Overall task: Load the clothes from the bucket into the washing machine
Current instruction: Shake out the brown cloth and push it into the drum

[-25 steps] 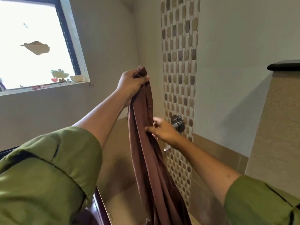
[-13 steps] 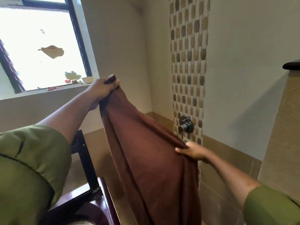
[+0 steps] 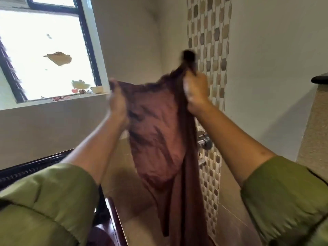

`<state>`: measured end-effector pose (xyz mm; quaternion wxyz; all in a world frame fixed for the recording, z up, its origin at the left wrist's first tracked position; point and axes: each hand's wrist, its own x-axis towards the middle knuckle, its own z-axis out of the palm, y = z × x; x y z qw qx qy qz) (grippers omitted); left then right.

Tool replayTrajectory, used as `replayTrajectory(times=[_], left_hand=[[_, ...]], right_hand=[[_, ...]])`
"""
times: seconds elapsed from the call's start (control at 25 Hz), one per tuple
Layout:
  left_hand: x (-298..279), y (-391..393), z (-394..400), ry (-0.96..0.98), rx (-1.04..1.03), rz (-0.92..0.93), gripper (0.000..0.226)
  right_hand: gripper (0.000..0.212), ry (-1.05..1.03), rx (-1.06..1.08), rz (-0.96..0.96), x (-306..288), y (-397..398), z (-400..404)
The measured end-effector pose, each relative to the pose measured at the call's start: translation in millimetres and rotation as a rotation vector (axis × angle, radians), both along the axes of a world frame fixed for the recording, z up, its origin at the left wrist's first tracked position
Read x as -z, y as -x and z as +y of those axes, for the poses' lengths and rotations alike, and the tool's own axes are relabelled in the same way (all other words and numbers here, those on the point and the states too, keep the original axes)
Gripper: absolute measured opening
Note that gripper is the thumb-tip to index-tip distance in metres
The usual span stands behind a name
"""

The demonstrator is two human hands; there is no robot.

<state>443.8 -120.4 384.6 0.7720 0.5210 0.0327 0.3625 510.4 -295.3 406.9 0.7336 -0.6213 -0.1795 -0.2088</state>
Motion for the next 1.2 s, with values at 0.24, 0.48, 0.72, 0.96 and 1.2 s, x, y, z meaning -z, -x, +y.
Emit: replayTrajectory(times=[0.24, 0.48, 0.72, 0.96, 1.2], left_hand=[[22.2, -3.0, -51.9, -0.350, 0.342, 0.105, 0.035], [20.0, 0.0, -50.2, -0.722, 0.198, 0.362, 0.009], [-7.3, -1.7, -35.1, -0.547, 0.039, 0.252, 0.019], [-17.8, 11.8, -13.7, -0.597, -0.073, 0.262, 0.019], [-17.4, 39.7, 42.6, -0.357, -0.277, 0.166, 0.024]], right_hand=[[0.024, 0.389, -0.264, -0.012, 16.3, 17.9, 20.8], [0.023, 0.417, -0.545, 0.009, 33.7, 12.6, -13.7], [0.023, 0.937, -0.746, 0.169, 116.0, 0.3, -31.5], [0.037, 1.330, -0.777, 0.120, 212.2, -1.2, -9.6], [0.037, 1.439, -0.242, 0.081, 209.6, -31.7, -35.3]])
